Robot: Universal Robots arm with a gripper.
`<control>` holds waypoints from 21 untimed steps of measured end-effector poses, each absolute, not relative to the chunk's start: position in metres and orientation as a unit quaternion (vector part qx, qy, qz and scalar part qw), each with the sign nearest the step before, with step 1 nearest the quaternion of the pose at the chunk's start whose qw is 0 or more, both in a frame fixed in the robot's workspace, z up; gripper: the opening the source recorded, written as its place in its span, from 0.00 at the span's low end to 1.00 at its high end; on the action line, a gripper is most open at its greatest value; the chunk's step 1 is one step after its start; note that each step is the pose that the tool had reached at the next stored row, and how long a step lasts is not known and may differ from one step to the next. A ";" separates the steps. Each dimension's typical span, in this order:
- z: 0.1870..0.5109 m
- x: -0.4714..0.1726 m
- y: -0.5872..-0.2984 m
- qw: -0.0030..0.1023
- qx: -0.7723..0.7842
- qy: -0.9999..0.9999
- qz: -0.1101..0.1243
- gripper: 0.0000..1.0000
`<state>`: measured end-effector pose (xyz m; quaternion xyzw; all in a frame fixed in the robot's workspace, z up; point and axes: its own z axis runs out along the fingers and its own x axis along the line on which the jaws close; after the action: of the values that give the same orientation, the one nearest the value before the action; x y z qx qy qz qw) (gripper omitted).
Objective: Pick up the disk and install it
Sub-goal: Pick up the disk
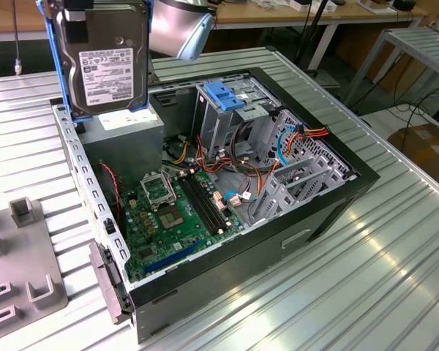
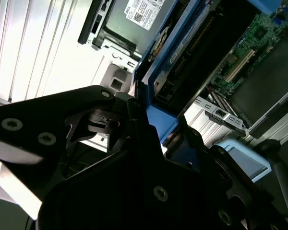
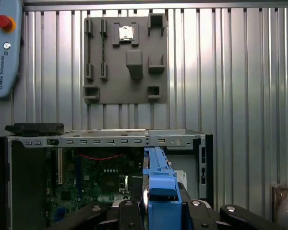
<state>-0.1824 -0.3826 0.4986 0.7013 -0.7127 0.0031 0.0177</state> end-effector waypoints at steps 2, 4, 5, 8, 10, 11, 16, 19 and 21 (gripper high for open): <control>0.499 -0.176 -0.383 0.018 0.701 -0.713 0.003 0.37; 0.498 -0.168 -0.383 0.018 0.701 -0.713 0.003 0.37; 0.498 -0.166 -0.383 0.018 0.701 -0.713 0.003 0.37; 0.498 -0.159 -0.384 0.018 0.701 -0.713 0.003 0.37; 0.498 -0.157 -0.385 0.018 0.701 -0.713 0.003 0.37; 0.498 -0.156 -0.387 0.018 0.701 -0.713 0.003 0.37; 0.498 -0.151 -0.392 0.018 0.701 -0.713 0.003 0.37; 0.497 -0.146 -0.395 0.018 0.701 -0.713 0.003 0.37; 0.497 -0.142 -0.397 0.018 0.701 -0.713 0.003 0.37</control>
<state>-0.1424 -0.3969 0.4972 0.7012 -0.7127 0.0031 0.0177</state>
